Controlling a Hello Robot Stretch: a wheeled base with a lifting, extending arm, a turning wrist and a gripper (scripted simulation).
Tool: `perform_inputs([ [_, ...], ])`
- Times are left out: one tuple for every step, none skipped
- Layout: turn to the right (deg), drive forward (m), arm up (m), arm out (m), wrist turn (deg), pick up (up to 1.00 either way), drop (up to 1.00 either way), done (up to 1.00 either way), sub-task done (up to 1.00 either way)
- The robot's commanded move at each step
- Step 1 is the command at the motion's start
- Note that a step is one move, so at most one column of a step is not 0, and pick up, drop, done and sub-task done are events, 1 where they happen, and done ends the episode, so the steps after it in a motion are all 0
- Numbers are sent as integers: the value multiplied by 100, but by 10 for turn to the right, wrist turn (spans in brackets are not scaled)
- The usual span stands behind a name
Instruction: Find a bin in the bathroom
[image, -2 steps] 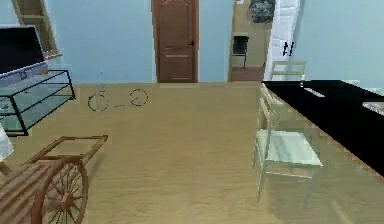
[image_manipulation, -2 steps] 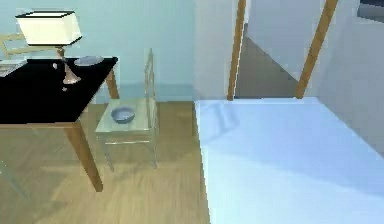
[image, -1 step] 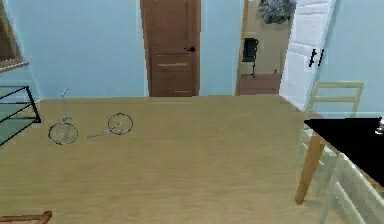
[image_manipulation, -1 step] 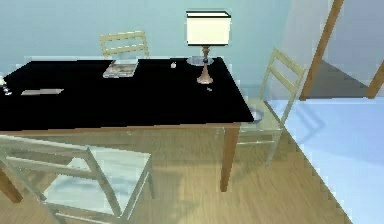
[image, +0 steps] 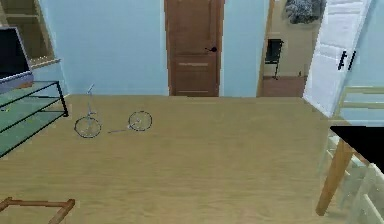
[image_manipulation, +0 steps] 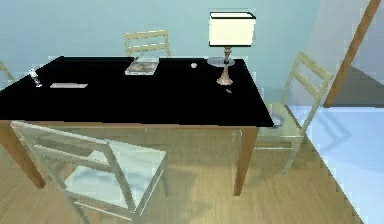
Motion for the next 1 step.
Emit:
perform_inputs([
  [0, 5, 0, 0, 0, 0, 0, 0, 0],
])
